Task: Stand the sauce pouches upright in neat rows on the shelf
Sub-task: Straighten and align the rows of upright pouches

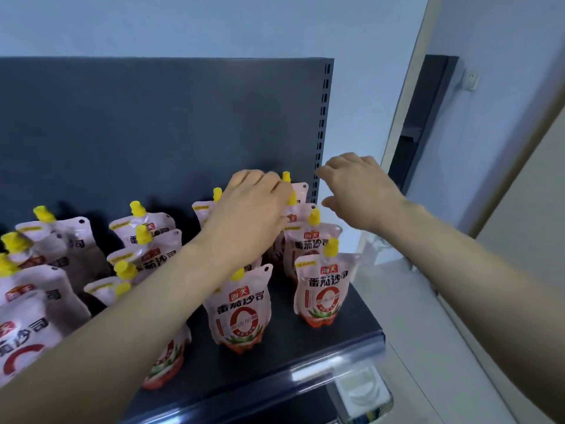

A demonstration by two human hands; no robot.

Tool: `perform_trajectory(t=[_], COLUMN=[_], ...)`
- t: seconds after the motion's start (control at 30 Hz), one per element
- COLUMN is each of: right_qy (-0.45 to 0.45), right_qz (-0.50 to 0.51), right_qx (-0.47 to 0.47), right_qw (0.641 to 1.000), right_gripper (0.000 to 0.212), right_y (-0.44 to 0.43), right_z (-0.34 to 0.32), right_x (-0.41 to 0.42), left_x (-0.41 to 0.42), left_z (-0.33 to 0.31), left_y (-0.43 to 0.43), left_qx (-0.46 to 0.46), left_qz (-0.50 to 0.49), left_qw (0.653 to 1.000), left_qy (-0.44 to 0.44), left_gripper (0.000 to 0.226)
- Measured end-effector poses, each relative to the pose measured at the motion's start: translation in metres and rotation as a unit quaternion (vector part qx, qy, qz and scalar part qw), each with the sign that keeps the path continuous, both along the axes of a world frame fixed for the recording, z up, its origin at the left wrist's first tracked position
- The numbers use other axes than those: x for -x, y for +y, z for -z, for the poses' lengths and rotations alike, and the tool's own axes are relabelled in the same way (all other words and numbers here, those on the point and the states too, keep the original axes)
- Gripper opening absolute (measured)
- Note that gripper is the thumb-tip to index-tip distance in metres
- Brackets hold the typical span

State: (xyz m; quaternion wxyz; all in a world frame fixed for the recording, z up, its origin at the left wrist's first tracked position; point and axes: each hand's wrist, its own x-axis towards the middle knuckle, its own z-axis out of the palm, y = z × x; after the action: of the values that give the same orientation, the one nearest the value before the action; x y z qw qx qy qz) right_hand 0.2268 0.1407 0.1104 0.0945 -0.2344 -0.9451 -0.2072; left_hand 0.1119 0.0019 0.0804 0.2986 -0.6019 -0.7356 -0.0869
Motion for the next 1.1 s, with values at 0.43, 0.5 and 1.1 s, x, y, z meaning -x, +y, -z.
perform_trajectory(t=[0.43, 0.5, 1.1], right_qy=[-0.029, -0.036, -0.045], right_qz=[-0.192, -0.216, -0.179], right_qx=[0.094, 0.106, 0.198], right_qw=[0.976, 0.970, 0.963], right_gripper=[0.028, 0.029, 0.019], right_y=[0.106, 0.111, 0.144], right_z=[0.029, 0.033, 0.055], right_x=[0.055, 0.060, 0.108], left_x=[0.000, -0.003, 0.035], left_z=[0.019, 0.021, 0.014], left_y=[0.070, 0.071, 0.100], left_qx=[0.095, 0.089, 0.162], left_qz=[-0.212, -0.220, -0.239], left_qw=[0.962, 0.958, 0.915], left_qy=[-0.144, -0.161, -0.281], left_gripper=[0.039, 0.036, 0.029])
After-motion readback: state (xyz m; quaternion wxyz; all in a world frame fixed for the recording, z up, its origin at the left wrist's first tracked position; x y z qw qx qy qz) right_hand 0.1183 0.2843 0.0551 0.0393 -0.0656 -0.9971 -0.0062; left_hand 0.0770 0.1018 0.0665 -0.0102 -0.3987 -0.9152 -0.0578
